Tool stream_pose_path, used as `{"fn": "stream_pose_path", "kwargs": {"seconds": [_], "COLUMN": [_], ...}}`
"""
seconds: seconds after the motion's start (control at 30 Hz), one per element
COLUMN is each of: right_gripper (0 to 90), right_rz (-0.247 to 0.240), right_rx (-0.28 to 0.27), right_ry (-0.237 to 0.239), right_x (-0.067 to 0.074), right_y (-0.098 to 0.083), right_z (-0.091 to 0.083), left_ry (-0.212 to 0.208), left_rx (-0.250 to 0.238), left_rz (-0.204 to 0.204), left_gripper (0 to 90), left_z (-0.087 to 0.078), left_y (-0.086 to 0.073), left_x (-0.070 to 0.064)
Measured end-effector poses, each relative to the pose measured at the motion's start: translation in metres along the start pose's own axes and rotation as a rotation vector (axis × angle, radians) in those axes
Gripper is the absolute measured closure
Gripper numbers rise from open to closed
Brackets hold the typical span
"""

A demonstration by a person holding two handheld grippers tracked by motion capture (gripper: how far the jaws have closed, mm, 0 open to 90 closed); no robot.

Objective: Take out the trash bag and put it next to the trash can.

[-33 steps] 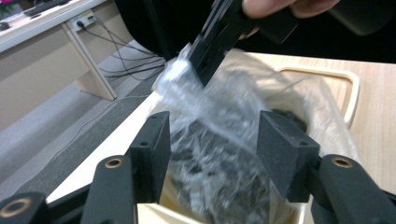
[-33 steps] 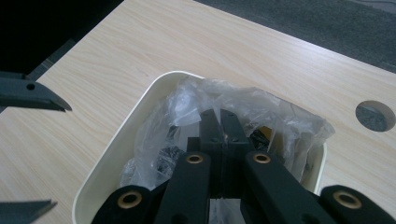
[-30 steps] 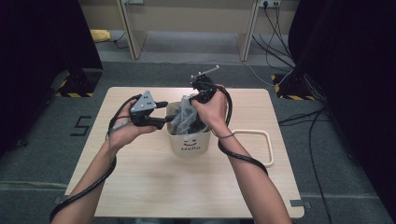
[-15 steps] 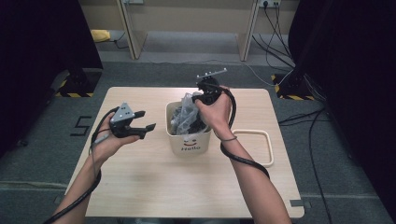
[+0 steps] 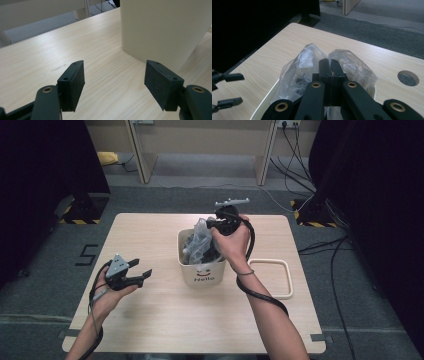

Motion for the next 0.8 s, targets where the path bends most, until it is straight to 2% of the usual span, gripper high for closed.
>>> {"fn": "stream_pose_path", "kwargs": {"seconds": [0.13, 0.3, 0.47, 0.8], "right_gripper": [90.0, 90.0, 90.0, 90.0], "right_rz": [-0.002, -0.005, -0.007, 0.002], "right_rx": [-0.019, -0.030, -0.050, -0.097], "right_ry": [0.004, 0.006, 0.009, 0.029], "right_x": [0.001, 0.002, 0.002, 0.001], "right_y": [0.001, 0.002, 0.004, 0.005], "right_z": [-0.002, -0.002, -0.004, -0.008], "left_ry": [0.027, 0.035, 0.051, 0.073], "left_rx": [-0.008, -0.003, -0.014, -0.018], "left_rz": [-0.026, -0.028, -0.059, -0.069], "left_gripper": [31.9, 31.3, 31.3, 31.3], "left_z": [-0.001, 0.000, 0.000, 0.000], "left_y": [-0.013, -0.023, -0.032, -0.039], "left_x": [-0.001, -0.004, -0.005, -0.004]}}
Point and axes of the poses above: each handheld gripper's, and its own axes: z roughly forward along the jaws, y roughly out of its top, x roughly to its left, the point moved 8 cm from there along z, roughly forward along the jaws, and after that the axes turned 15 degrees about z, right-handed, at the moved point
